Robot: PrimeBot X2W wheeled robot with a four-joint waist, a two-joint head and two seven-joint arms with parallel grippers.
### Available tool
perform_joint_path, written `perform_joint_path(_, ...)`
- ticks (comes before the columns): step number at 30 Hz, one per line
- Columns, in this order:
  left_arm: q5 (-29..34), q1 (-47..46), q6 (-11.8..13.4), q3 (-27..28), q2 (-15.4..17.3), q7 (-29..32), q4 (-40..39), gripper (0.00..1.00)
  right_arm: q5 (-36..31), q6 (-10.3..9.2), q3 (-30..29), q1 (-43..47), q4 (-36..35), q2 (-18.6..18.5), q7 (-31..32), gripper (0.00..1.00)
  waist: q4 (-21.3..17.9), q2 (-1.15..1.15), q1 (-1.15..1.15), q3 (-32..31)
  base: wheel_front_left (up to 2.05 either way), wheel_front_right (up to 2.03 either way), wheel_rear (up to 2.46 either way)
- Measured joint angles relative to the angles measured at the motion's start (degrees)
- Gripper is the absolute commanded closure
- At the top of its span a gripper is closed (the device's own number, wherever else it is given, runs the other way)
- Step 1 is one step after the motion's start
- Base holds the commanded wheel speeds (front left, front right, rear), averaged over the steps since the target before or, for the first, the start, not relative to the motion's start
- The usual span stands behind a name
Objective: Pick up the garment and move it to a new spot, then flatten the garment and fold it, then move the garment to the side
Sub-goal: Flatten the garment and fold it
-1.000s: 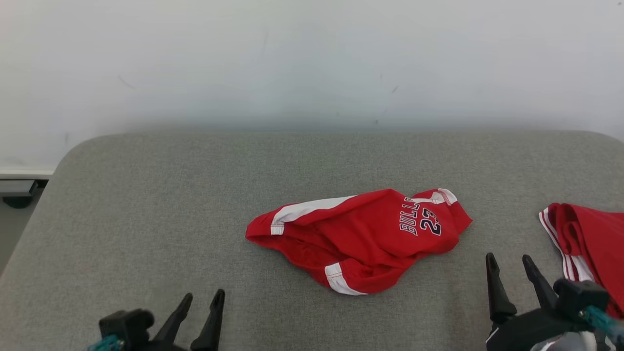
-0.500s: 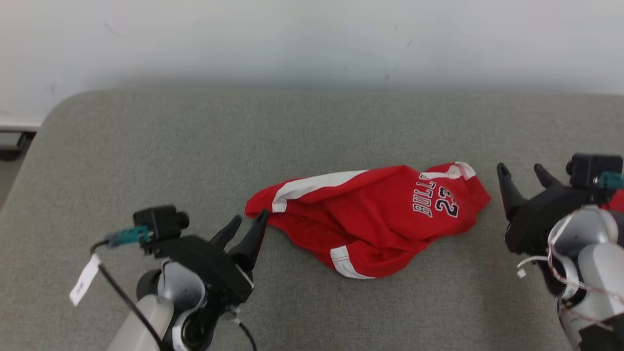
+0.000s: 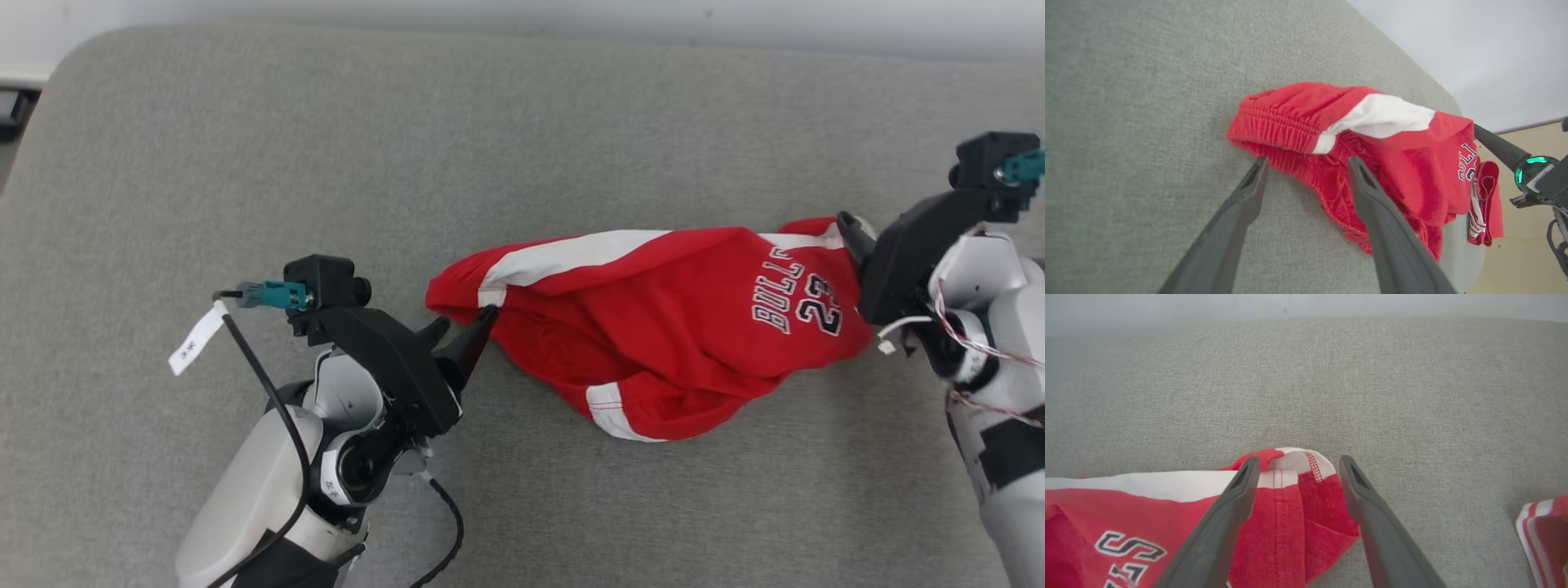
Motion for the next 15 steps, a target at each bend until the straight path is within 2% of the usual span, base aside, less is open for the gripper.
perform_joint_path(7, 0.01, -0.37, 0.08, 0.75, -0.44, 0.49, 3.92, 0.0, 0.08, 0.24, 1.82, -3.2, 5.08, 2.65, 2.23, 0.0, 1.95, 0.0, -0.01, 2.04, 0.0, 0.0, 0.0)
perform_joint_path(15, -0.49, -3.64, 0.08, 0.25, -1.7, 0.51, 5.25, 0.0, 0.22, 0.15, 0.99, -6.02, 8.98, 2.35, 3.13, 0.0, 2.87, 0.0, -0.01, 3.41, 0.0, 0.0, 0.0)
